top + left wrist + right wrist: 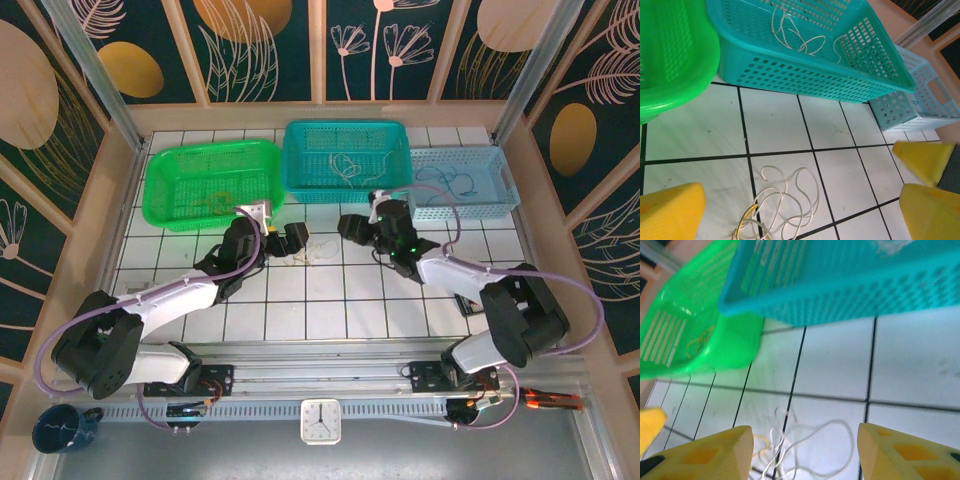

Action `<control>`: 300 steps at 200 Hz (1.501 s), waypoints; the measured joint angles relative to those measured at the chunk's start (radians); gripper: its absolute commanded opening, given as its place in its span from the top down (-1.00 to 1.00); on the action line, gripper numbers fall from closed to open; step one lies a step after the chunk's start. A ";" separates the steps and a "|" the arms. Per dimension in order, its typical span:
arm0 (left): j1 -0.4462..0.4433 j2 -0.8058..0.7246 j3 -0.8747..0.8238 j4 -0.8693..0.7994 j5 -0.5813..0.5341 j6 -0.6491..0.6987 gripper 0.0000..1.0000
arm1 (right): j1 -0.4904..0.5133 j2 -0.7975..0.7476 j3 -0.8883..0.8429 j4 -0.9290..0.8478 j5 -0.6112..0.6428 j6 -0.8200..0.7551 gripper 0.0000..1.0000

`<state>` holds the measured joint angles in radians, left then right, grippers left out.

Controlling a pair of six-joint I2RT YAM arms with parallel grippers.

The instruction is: Untangle the cables

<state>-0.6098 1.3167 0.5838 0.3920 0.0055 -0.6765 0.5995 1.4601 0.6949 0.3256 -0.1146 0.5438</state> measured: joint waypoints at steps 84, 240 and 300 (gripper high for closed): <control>0.027 -0.005 -0.004 -0.008 -0.015 -0.037 -0.98 | 0.101 0.206 -0.002 0.053 -0.027 0.066 0.04; 0.036 -0.011 -0.023 0.000 -0.014 -0.059 -0.98 | 0.124 0.291 0.041 0.098 -0.045 0.089 0.28; 0.036 -0.011 -0.028 0.001 -0.006 -0.062 -0.98 | 0.124 0.317 0.067 0.097 -0.057 0.083 1.00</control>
<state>-0.5739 1.3060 0.5560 0.3931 -0.0010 -0.7383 0.7235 1.7771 0.7616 0.4225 -0.1719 0.6270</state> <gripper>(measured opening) 0.988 0.046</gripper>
